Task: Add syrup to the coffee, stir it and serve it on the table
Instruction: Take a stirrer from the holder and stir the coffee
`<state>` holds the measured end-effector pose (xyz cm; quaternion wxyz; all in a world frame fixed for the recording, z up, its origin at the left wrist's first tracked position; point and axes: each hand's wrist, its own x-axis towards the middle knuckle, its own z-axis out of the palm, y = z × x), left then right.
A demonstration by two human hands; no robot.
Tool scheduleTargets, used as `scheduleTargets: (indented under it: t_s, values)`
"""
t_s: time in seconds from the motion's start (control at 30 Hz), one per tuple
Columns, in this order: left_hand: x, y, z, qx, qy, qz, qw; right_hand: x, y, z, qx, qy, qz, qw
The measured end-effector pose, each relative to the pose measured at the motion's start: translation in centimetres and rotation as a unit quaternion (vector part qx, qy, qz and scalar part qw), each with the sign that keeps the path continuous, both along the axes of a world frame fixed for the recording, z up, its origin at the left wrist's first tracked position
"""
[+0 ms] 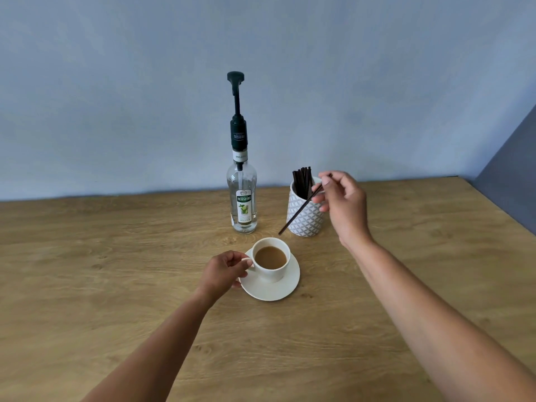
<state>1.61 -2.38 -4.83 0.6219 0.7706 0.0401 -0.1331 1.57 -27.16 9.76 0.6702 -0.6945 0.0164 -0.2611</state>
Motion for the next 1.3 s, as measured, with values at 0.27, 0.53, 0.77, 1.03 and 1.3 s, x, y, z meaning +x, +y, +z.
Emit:
scheduleTargets:
  t_s: [0.27,0.53,0.77,1.03,1.3]
  values:
    - [-0.3,-0.3,0.0,0.005,-0.009,0.019,1.000,-2.6,2.4,-6.0,-0.082,0.098,0.036,0.991]
    - [-0.8,-0.8,0.0,0.019,-0.025,0.037,0.999,-3.1,3.7,-7.7,-0.247,0.137,0.088,0.955]
    - [-0.9,-0.9,0.1,0.003,-0.018,0.039,0.999,-3.0,4.1,-7.8,-0.356,0.124,0.084,0.922]
    - [-1.0,-1.0,0.1,0.003,-0.013,0.041,0.999,-3.2,2.8,-7.8,-0.452,0.121,0.065,0.881]
    - [-1.0,-0.9,0.1,0.020,-0.021,0.036,0.999,-3.7,4.1,-7.7,-0.436,0.102,0.086,0.890]
